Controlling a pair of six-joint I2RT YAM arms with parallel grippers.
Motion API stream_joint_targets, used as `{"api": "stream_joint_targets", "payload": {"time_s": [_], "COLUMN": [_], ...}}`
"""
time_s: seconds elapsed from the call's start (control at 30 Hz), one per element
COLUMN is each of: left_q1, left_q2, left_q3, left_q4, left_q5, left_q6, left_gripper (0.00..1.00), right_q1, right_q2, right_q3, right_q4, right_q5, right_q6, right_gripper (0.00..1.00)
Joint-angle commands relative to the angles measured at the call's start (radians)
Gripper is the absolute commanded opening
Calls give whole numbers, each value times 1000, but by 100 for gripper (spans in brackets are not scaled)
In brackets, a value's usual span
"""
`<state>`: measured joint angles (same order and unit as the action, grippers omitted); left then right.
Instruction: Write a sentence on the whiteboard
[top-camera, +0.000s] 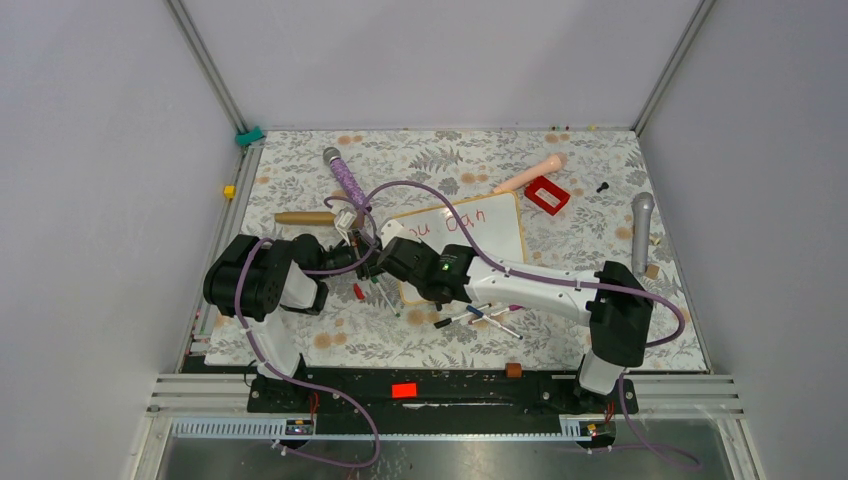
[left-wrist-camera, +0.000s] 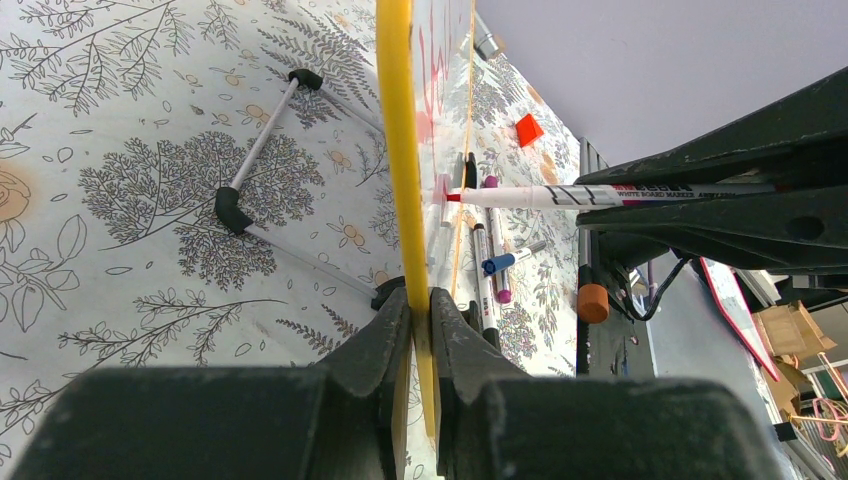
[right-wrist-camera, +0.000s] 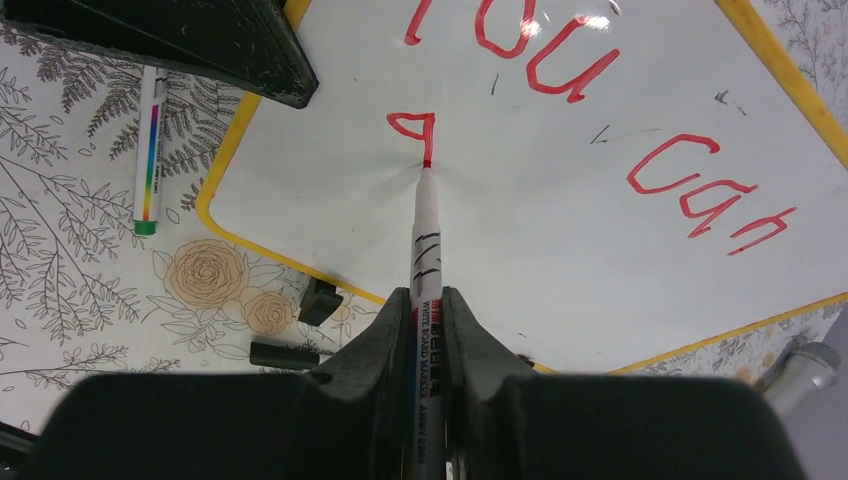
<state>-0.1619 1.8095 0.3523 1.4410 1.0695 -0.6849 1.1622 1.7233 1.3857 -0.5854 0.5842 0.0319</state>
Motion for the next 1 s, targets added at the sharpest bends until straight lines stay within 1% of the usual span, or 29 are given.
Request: {"api": "stream_joint_targets", "payload": {"time_s": [0.0, 0.17, 0.33, 0.4, 0.6, 0.97], "left_q1": [-5, -6, -7, -6, -7, -7], "left_q2": [-6, -8, -5, -3, -4, -6], "left_q3": [11, 12, 16, 16, 14, 15], "left_q4": [38, 38, 38, 38, 38, 38], "left_q5": [2, 4, 3, 2, 2, 1], "left_q6": [68, 69, 67, 67, 67, 68], "left_gripper": [1, 1, 1, 1, 1, 1], "right_q1": [-18, -19, -18, -19, -30, -73], "right_q2": [-23, -75, -173, -186, -146, -110], "right_q3": [10, 47, -49, -67, -44, -27], "right_q4": [6, 10, 128, 145, 110, 73], "right_q5": [16, 17, -15, -14, 5, -66], "right_q6": [21, 14, -6, -4, 11, 51], "right_gripper": [0, 0, 0, 0, 0, 0]}}
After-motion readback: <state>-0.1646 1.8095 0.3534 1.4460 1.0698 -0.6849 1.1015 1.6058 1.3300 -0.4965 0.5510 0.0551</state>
